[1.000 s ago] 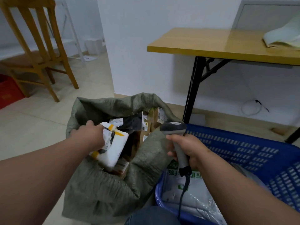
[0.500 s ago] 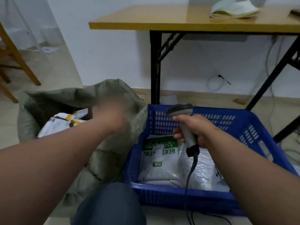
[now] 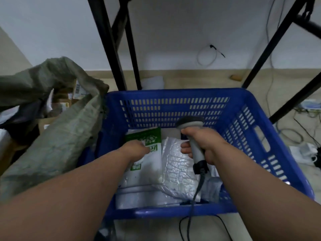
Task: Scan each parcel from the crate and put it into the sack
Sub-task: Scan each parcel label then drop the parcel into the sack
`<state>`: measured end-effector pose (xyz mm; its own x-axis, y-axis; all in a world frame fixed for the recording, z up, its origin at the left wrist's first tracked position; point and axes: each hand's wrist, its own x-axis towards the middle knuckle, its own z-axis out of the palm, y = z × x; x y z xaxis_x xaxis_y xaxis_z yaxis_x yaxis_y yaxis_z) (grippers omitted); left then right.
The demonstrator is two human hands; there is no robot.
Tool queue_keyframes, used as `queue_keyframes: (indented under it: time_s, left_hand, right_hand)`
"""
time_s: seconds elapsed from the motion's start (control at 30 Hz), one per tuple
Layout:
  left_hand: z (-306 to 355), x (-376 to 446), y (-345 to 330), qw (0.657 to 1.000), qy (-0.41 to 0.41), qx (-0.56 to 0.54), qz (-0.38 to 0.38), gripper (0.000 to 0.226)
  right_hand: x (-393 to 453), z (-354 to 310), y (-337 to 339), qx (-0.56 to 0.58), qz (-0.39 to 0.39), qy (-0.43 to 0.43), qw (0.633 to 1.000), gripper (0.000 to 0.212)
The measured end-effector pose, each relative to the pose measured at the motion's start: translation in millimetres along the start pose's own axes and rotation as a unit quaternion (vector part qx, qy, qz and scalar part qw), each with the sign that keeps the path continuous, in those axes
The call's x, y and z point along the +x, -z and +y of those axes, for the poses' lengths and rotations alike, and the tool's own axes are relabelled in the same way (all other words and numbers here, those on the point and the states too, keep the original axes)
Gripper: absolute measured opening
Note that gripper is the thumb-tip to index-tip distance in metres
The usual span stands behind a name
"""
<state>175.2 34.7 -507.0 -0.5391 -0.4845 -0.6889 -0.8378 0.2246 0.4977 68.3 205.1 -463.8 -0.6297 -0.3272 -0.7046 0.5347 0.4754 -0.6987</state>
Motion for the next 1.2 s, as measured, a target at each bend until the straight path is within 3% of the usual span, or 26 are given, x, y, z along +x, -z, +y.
queue_keyframes:
  time_s: [0.07, 0.13, 0.23, 0.4, 0.5, 0.77, 0.9, 1.0, 1.2]
  left_hand:
    - [-16.7, 18.4, -18.0, 0.977, 0.107, -0.185, 0.011, 0.039]
    - [-33.3, 33.5, -35.4, 0.922, 0.211, -0.323, 0.02, 0.04]
    - [-52.1, 53.3, -54.1, 0.836, 0.322, -0.445, -0.001, 0.03]
    - [-73.9, 79.8, -58.8, 0.73, 0.381, -0.565, -0.052, 0.027]
    - [-84.3, 92.8, -53.6, 0.691, 0.4, -0.602, -0.02, 0.021]
    - [-93.9, 108.2, -53.4, 0.68, 0.418, -0.602, 0.008, 0.021]
    - [-86.6, 113.3, -54.3, 0.684, 0.385, -0.619, 0.035, 0.024]
    - [-81.7, 107.3, -48.4, 0.676, 0.325, -0.66, 0.025, 0.014]
    - [-70.8, 85.6, -38.4, 0.749, 0.229, -0.62, 0.052, 0.012]
  right_hand:
    - [20.5, -0.7, -0.5, 0.006, -0.007, -0.016, 1.0, 0.031]
    - [40.2, 0.1, -2.6, 0.008, -0.017, -0.026, 0.999, 0.03]
    - [64.9, 4.4, -8.2, 0.007, -0.037, -0.036, 0.999, 0.027]
    - [91.8, 8.3, -22.7, -0.005, -0.067, -0.048, 0.997, 0.026]
    - [98.0, 8.3, -27.7, -0.007, -0.079, -0.053, 0.995, 0.027]
    - [110.1, 19.3, -24.0, -0.003, -0.059, -0.065, 0.996, 0.032]
    - [113.8, 19.3, -22.4, 0.003, -0.051, -0.067, 0.996, 0.03]
    - [110.9, 15.0, -22.6, -0.002, -0.045, -0.064, 0.997, 0.029]
    - [83.0, 4.1, -15.2, 0.003, -0.025, -0.041, 0.999, 0.026]
